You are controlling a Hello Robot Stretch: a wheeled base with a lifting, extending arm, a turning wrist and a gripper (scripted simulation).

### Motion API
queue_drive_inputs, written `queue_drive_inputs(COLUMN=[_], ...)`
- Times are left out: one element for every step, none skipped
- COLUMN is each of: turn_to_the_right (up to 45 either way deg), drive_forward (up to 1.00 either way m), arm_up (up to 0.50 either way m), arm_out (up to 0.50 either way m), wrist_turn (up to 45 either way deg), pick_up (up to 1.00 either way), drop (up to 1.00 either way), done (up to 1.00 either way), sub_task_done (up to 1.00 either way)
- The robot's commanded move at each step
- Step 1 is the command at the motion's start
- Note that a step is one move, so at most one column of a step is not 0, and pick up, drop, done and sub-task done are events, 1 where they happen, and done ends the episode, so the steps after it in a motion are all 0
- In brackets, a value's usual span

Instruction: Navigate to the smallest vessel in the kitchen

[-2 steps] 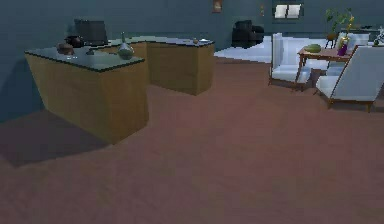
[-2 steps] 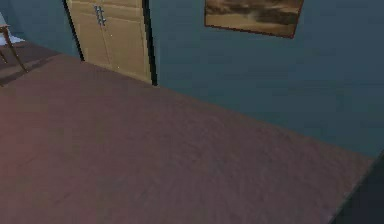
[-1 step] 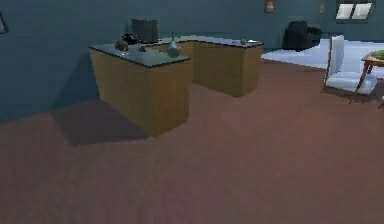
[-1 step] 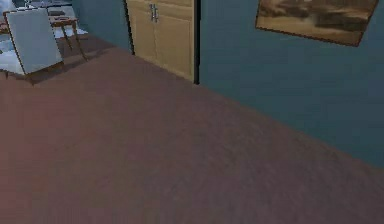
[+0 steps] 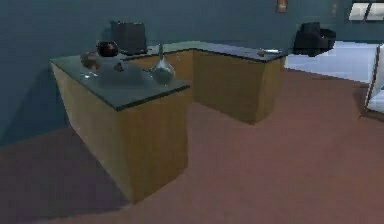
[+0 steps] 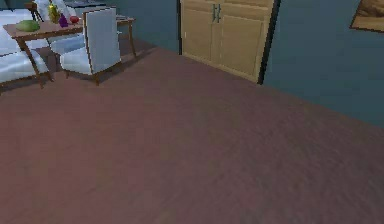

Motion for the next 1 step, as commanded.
queue_drive_inputs(turn_to_the_right=[0.0], drive_forward=[0.6], arm_up=[0.0], arm_out=[0.0], wrist_turn=[0.0], pick_up=[0.0], drop=[0.0], done=[0.0], sub_task_done=[0.0])
